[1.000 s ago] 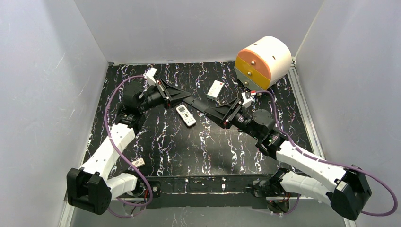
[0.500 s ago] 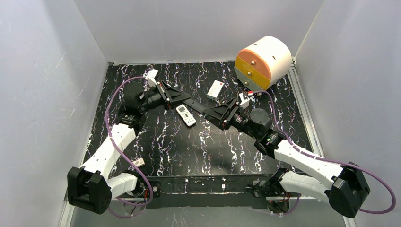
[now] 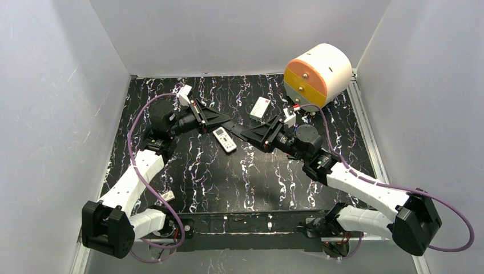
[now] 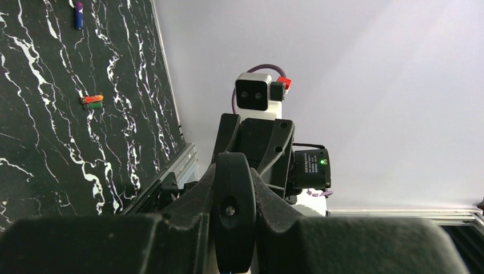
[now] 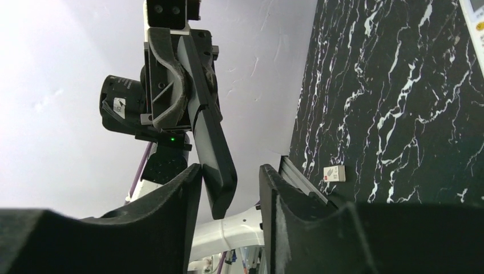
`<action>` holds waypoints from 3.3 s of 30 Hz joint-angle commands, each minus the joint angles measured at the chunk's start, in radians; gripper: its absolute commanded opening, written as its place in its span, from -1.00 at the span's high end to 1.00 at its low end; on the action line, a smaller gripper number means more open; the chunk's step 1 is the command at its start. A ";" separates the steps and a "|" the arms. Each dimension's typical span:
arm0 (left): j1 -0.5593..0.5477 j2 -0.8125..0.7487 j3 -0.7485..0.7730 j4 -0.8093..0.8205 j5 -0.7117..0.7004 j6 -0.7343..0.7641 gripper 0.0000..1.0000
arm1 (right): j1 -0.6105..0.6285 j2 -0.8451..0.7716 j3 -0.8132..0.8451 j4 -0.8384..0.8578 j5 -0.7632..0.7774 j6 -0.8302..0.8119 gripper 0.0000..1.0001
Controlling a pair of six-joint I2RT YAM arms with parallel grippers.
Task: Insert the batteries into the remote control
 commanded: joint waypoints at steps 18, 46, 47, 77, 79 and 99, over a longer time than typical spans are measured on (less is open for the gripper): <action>0.013 -0.024 0.022 0.028 0.040 0.103 1.00 | -0.006 -0.062 0.047 -0.188 0.008 -0.011 0.06; 0.013 -0.059 0.048 -0.382 -0.198 0.582 1.00 | -0.006 -0.045 0.076 -0.180 0.049 -0.073 0.97; 0.013 -0.064 0.045 -0.403 -0.214 0.602 1.00 | -0.006 -0.050 0.074 -0.199 0.065 -0.080 0.97; 0.014 -0.158 -0.010 -0.415 0.108 0.704 1.00 | -0.038 0.133 -0.216 -0.381 0.259 -0.097 0.10; 0.014 -0.153 -0.017 -0.378 0.121 0.681 1.00 | -0.038 0.103 -0.197 -0.417 0.284 -0.128 -0.24; 0.012 -0.161 0.012 -0.279 0.373 0.725 1.00 | -0.020 0.028 0.098 -0.046 -0.610 -0.714 -0.84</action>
